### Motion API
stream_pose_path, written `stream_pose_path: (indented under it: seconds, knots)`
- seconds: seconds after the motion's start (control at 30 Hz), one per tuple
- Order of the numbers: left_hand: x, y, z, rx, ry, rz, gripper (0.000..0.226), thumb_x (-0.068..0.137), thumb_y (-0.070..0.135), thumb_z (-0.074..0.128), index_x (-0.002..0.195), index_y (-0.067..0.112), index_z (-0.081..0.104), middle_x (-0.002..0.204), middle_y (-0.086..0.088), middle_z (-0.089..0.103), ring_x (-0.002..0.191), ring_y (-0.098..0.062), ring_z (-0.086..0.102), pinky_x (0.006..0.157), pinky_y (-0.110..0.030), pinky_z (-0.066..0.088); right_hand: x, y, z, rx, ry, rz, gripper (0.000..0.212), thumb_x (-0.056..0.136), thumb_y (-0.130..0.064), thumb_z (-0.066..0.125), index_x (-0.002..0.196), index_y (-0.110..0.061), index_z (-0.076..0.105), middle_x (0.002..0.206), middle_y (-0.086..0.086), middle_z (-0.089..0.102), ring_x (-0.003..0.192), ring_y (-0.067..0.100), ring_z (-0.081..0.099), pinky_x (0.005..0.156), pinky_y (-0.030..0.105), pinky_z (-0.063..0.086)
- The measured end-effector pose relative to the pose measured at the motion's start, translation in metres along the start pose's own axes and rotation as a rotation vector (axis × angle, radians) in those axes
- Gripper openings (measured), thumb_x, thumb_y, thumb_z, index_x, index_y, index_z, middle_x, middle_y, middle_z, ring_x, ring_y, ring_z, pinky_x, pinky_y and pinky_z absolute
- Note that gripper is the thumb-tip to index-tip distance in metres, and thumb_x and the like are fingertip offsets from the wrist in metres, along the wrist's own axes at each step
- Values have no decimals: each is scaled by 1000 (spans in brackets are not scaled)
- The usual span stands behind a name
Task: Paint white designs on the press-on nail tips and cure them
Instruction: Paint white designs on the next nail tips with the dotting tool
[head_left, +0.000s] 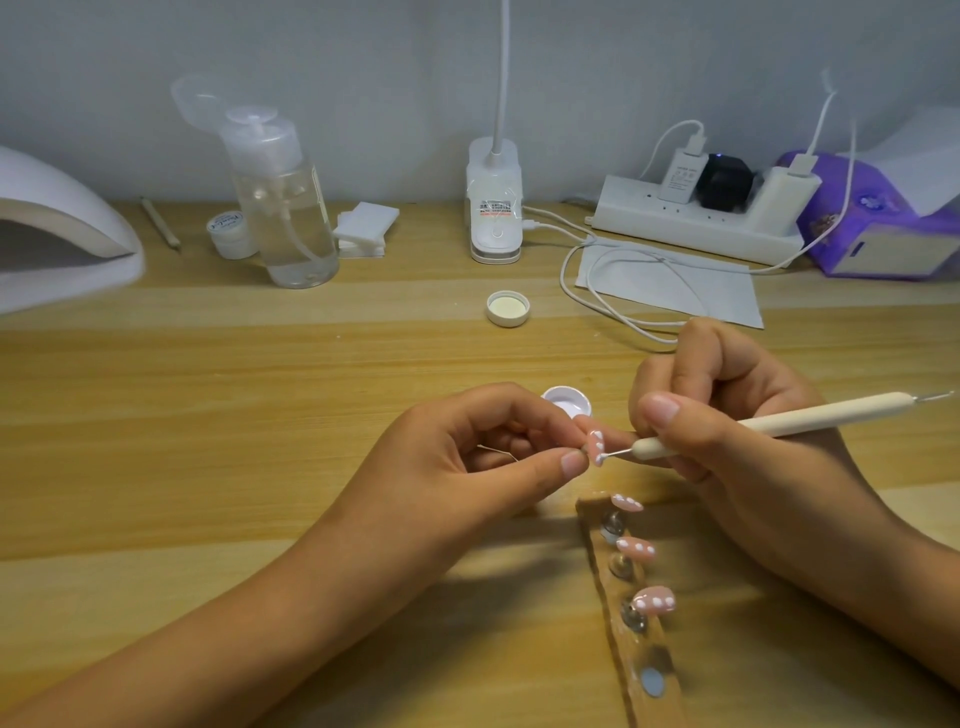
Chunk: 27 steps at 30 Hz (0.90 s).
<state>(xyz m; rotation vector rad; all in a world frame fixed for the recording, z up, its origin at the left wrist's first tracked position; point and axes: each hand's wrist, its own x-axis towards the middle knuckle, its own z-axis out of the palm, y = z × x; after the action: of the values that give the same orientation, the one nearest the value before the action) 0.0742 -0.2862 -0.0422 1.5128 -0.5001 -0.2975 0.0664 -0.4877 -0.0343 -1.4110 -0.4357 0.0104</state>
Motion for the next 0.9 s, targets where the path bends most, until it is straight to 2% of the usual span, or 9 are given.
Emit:
stream_pose_path:
  seconds: [0.07, 0.17, 0.3, 0.4, 0.5, 0.6, 0.77, 0.83, 0.9]
  knots:
    - [0, 0, 0, -2, -9, 9, 4, 79, 18, 73, 82, 22, 73, 93, 10, 76, 71, 3, 59, 66, -10, 48, 0, 0, 0, -2, 0, -2, 30, 75, -35, 77, 66, -23, 51, 62, -4, 51, 58, 8, 48, 67, 38, 38]
    - [0, 0, 0, 4, -9, 17, 7, 80, 16, 72, 82, 22, 73, 90, 13, 75, 71, 3, 60, 66, -10, 47, 1, 0, 0, 27, 8, -7, 22, 76, -23, 70, 65, -24, 51, 59, -4, 50, 56, 7, 47, 63, 29, 44]
    - [0, -3, -1, 22, 42, 18, 8, 77, 21, 73, 83, 25, 75, 82, 10, 73, 73, -1, 62, 66, -11, 47, 3, -1, 1, 106, 43, 0, 27, 78, -41, 74, 73, -23, 54, 57, -6, 46, 48, 6, 39, 80, 42, 55]
    - [-4, 1, 0, -36, 84, 61, 14, 77, 23, 79, 91, 25, 76, 90, 3, 76, 82, -6, 69, 72, -14, 50, 5, -1, -1, 77, 115, -21, 22, 82, -41, 71, 79, -25, 57, 56, -5, 42, 48, 6, 41, 85, 39, 55]
    - [-9, 8, 4, -33, 118, 169, 12, 78, 23, 75, 89, 25, 73, 92, -2, 75, 86, -14, 71, 75, -18, 52, 8, -1, -3, 23, 155, -45, 12, 81, -40, 69, 80, -30, 62, 60, -8, 49, 56, 3, 50, 84, 35, 54]
    - [-17, 17, 8, 209, 48, 355, 4, 82, 18, 73, 84, 18, 70, 94, 0, 71, 90, -17, 67, 72, -21, 49, 10, 0, -4, 1, 194, -49, 14, 77, -43, 72, 80, -32, 64, 63, -10, 52, 59, 3, 51, 81, 30, 54]
    - [-29, 23, 14, 601, -95, 544, 7, 81, 25, 76, 79, 19, 75, 84, 13, 45, 82, 6, 46, 73, -9, 34, 10, -1, -5, -69, 263, -24, 8, 78, -39, 72, 78, -35, 65, 65, -12, 55, 59, 2, 52, 77, 26, 54]
    - [-31, 21, 16, 721, -151, 590, 8, 82, 25, 76, 77, 19, 76, 81, 21, 45, 82, 13, 42, 75, -5, 31, 10, -2, -5, -114, 263, -20, 6, 78, -37, 71, 79, -34, 65, 67, -12, 58, 62, 3, 54, 77, 28, 55]
    - [-32, 17, 17, 831, -183, 618, 7, 83, 26, 76, 76, 22, 76, 81, 16, 51, 79, 8, 40, 73, -4, 27, 8, -2, -3, -179, 228, -16, 5, 81, -33, 69, 82, -32, 65, 70, -9, 61, 67, 6, 57, 80, 33, 54]
